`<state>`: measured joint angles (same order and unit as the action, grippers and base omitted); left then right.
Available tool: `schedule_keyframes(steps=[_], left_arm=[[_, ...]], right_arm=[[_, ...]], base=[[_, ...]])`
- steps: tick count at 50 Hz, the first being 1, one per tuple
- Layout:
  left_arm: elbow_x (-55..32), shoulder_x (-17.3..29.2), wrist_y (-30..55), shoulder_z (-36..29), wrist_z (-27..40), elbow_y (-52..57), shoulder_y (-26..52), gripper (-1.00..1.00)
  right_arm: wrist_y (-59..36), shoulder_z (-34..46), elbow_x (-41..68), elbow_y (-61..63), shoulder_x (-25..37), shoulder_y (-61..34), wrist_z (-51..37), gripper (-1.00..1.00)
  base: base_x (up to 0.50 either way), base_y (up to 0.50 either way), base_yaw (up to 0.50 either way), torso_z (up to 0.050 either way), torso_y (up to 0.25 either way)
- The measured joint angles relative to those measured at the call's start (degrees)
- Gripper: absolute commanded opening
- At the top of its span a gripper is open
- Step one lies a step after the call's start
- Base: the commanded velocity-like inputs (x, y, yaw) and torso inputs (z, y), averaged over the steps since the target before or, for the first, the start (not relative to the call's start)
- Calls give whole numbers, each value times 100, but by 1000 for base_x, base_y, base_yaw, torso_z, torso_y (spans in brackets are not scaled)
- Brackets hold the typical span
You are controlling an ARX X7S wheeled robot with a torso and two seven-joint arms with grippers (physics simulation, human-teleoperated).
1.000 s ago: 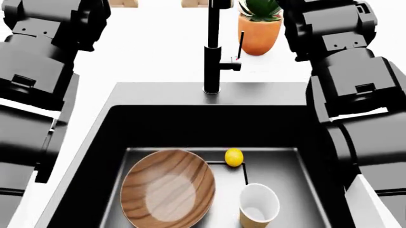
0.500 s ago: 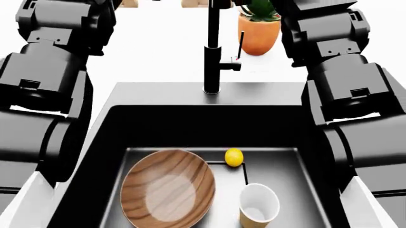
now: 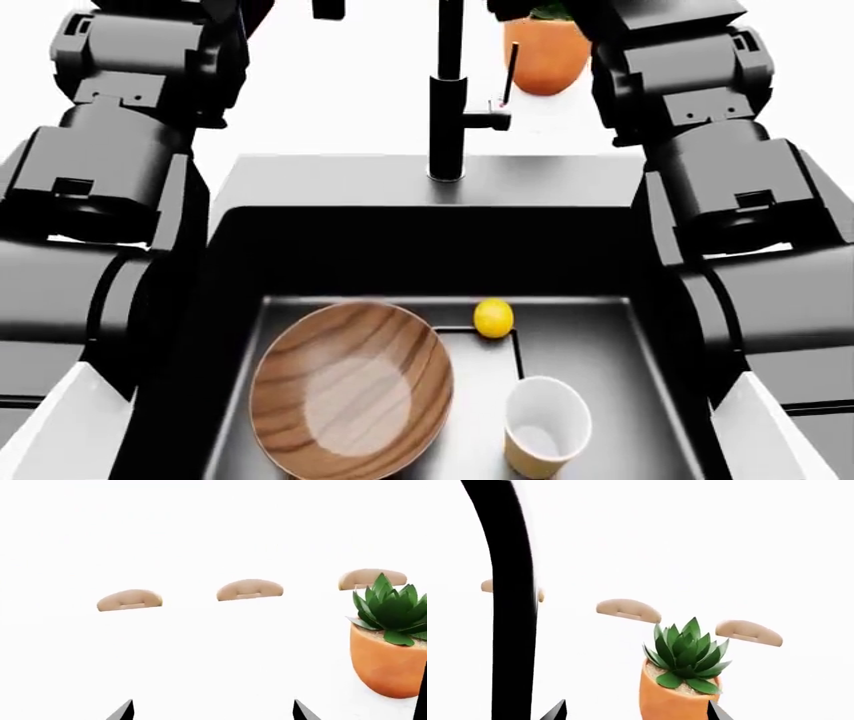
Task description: Pick the bowl and cup and place them in the sink. Then turn on the water.
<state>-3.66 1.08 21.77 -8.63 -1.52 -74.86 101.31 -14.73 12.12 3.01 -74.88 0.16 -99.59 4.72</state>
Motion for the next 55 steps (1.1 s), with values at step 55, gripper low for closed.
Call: schedule_keyframes(steps=[55], left_arm=[[217,1,67,168,-151,-14,-64,100]], right_arm=[[-50,223,230,-2,-6,50,8,100]], base=[[0,0,0,0,-137]])
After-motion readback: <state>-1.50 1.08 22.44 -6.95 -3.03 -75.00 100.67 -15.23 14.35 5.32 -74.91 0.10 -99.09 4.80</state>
